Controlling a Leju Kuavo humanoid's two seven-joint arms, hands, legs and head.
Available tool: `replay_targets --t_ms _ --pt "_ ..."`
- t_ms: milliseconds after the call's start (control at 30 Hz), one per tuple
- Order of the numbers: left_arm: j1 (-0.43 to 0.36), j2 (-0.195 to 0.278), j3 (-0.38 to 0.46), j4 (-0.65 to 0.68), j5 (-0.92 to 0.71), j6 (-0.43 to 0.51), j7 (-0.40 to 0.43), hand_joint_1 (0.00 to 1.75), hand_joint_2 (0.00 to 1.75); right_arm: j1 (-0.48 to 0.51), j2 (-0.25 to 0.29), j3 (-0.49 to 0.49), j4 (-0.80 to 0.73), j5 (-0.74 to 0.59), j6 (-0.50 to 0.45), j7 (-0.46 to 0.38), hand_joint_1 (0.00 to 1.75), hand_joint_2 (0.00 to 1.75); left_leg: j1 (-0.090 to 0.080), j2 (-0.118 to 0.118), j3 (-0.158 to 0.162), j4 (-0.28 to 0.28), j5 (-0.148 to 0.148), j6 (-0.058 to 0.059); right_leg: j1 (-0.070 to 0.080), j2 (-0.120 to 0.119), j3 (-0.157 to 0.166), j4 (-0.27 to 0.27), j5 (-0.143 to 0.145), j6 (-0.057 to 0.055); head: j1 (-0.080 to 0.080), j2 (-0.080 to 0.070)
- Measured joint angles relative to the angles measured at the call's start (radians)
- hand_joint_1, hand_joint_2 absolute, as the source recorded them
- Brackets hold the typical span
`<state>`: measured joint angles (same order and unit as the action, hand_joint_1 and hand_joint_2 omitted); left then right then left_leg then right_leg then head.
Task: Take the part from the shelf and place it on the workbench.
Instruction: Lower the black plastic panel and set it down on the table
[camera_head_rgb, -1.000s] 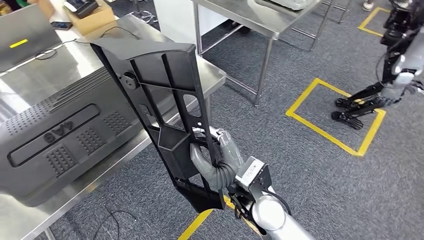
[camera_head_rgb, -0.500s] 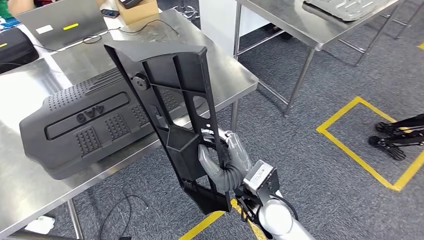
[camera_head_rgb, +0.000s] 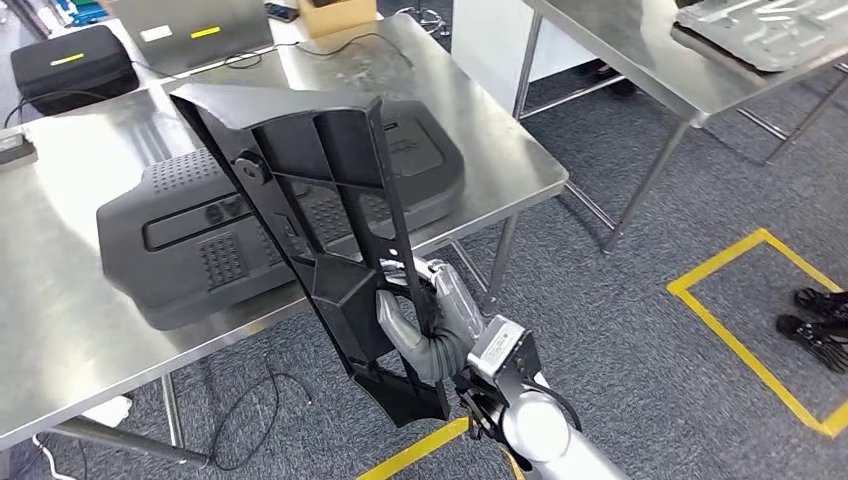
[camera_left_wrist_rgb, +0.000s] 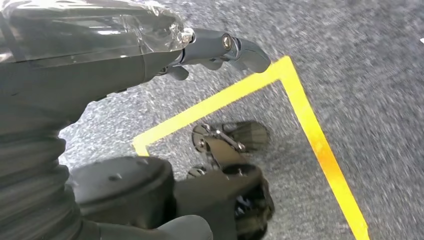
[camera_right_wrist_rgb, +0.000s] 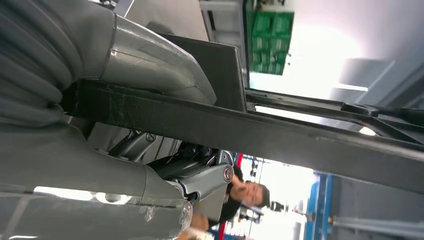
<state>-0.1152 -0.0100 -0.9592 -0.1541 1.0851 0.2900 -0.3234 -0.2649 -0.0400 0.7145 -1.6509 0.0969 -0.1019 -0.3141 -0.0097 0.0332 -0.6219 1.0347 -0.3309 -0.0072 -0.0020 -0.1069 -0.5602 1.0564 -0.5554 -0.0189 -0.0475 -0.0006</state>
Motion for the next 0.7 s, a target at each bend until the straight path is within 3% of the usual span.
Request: replay_targets --t_ms 33,100,167,200,233,267,333,400,467,533,600,667,700 --pt "0.0 0.0 0.0 0.0 0.0 0.001 0.0 0.0 1.75 -0.001 0.0 0.0 0.0 0.0 0.0 0.0 1.75 1.75 0.003 -0.012 0.004 -0.007 0.004 0.005 -0.001 0.023 -0.01 0.026 -0.018 0.003 0.004 0.0" --pt "-0.004 0.0 0.0 0.0 0.0 0.003 0.0 0.0 1.75 0.001 -0.001 0.0 0.0 0.0 0.0 0.0 1.75 1.75 0.006 -0.036 0.008 -0.013 0.007 0.013 -0.004 0.079 -0.062 0.135 -0.072 0.006 0.018 0.0" --pt "-0.005 0.0 0.0 0.0 0.001 0.004 0.0 0.0 1.75 0.004 -0.004 0.0 0.0 0.0 0.0 0.001 1.75 1.75 0.005 -0.062 0.009 -0.013 0.007 0.015 -0.005 0.099 -0.126 0.246 -0.104 0.007 0.03 0.0" --pt "-0.004 0.0 0.0 0.0 0.001 0.004 0.0 0.0 1.75 0.005 -0.004 0.0 0.0 0.0 0.0 0.001 1.75 1.75 0.004 -0.077 0.01 -0.012 0.006 0.015 -0.005 0.102 -0.14 0.259 -0.093 0.007 0.034 0.0" --pt "-0.004 0.0 0.0 0.0 0.002 0.004 0.0 0.0 1.75 0.005 -0.005 0.0 0.0 0.0 0.0 0.001 1.75 1.75 0.004 -0.091 0.012 -0.01 0.005 0.015 -0.005 0.105 -0.135 0.233 -0.063 0.007 0.039 0.0" --pt "-0.003 0.0 0.0 0.0 0.002 0.004 0.0 0.0 1.75 0.005 -0.005 0.0 0.0 0.0 0.0 0.001 1.75 1.75 0.004 -0.105 0.014 -0.008 0.003 0.013 -0.007 0.114 -0.114 0.174 -0.019 0.006 0.044 0.0" --pt "-0.004 0.0 0.0 0.0 0.002 0.004 0.0 0.0 1.75 0.004 -0.006 0.0 0.0 0.0 0.0 0.001 1.75 1.75 0.005 -0.13 0.014 -0.001 -0.003 0.007 -0.013 0.157 -0.066 0.051 0.041 0.003 0.051 0.0" --pt "-0.004 0.0 0.0 0.0 0.002 0.004 0.0 0.0 1.75 0.003 -0.006 0.0 0.0 0.0 0.0 0.002 1.75 1.75 0.009 -0.15 0.007 0.004 -0.005 -0.004 -0.014 0.185 -0.047 0.003 0.05 -0.002 0.052 0.0" --pt "-0.002 0.0 0.0 0.0 0.002 0.004 0.0 0.0 1.75 0.001 -0.006 0.0 0.0 0.0 0.0 0.003 1.75 1.75 0.013 -0.165 0.004 0.003 -0.004 -0.016 -0.011 0.17 -0.043 -0.005 0.052 -0.011 0.051 0.0" --pt "0.0 0.001 0.0 0.0 0.002 0.004 0.0 0.0 1.75 0.0 -0.004 0.0 0.0 -0.001 0.0 0.002 1.75 1.75 0.011 -0.129 -0.006 0.031 -0.021 -0.027 -0.012 0.145 -0.032 -0.017 0.054 -0.024 0.045 0.0" --pt "-0.002 0.001 0.0 0.0 0.002 0.004 0.0 0.0 1.75 0.0 -0.003 0.0 0.0 -0.002 -0.001 0.0 1.75 1.75 0.013 -0.069 -0.051 0.131 -0.072 -0.038 -0.01 0.116 -0.022 -0.024 0.052 -0.034 0.032 0.0" --pt "-0.004 0.001 0.0 0.0 0.001 0.004 0.0 0.0 1.75 0.0 -0.003 0.0 0.001 -0.003 -0.002 -0.001 1.75 1.75 0.021 -0.047 -0.114 0.251 -0.119 -0.047 -0.007 0.086 -0.018 -0.025 0.047 -0.039 0.023 0.0" --pt "-0.003 0.001 0.0 0.0 0.001 0.003 0.0 0.0 1.75 0.0 -0.004 0.0 0.001 -0.004 -0.002 -0.001 1.75 1.75 0.025 -0.044 -0.128 0.276 -0.12 -0.05 -0.007 0.073 -0.016 -0.024 0.044 -0.039 0.019 0.0"
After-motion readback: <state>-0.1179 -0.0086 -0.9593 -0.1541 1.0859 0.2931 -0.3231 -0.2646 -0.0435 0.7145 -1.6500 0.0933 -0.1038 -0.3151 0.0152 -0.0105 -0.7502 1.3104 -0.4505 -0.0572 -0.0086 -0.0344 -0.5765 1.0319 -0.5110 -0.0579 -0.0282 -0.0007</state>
